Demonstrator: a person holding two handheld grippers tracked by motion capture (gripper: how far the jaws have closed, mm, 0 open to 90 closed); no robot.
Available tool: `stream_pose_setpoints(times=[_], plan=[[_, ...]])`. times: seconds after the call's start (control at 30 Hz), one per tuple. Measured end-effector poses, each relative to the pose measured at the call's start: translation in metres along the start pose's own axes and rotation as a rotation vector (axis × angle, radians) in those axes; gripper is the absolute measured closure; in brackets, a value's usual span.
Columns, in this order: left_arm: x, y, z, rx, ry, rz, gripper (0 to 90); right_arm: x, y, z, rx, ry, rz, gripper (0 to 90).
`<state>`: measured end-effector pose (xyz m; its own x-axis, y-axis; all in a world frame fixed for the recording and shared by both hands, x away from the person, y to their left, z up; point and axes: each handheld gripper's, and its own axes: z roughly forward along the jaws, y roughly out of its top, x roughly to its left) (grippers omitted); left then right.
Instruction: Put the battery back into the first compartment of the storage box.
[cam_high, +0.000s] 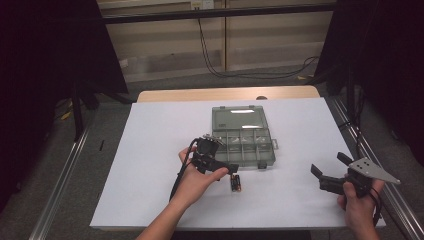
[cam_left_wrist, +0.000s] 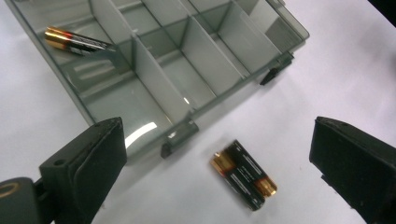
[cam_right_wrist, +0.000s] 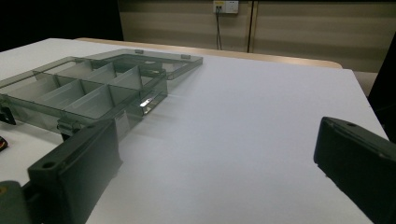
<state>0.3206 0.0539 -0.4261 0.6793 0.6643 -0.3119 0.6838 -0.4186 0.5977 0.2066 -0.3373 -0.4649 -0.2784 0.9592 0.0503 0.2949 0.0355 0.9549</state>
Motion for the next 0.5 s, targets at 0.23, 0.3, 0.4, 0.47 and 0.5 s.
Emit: stream_pose_setpoints(times=[0.23,0.3,0.4,0.47,0.5], plan=[[-0.008,-0.008,0.002,0.022,-0.017,0.008,4.6,0.0,0.0,0.0,-0.001,0.0,-0.004,0.0],[-0.009,-0.009,0.002,0.025,-0.015,0.013,5.2,0.0,0.0,0.0,0.0,0.001,-0.007,0.0],[-0.011,-0.013,0.001,0.041,-0.022,0.018,6.4,0.0,0.0,0.0,0.001,0.001,-0.007,0.0],[-0.011,-0.014,0.001,0.04,-0.025,0.015,9.2,0.0,0.0,0.001,0.003,0.002,-0.007,0.0],[-0.012,-0.016,0.002,0.049,-0.022,0.014,10.0,0.0,0.0,0.0,0.003,0.002,-0.005,0.0]])
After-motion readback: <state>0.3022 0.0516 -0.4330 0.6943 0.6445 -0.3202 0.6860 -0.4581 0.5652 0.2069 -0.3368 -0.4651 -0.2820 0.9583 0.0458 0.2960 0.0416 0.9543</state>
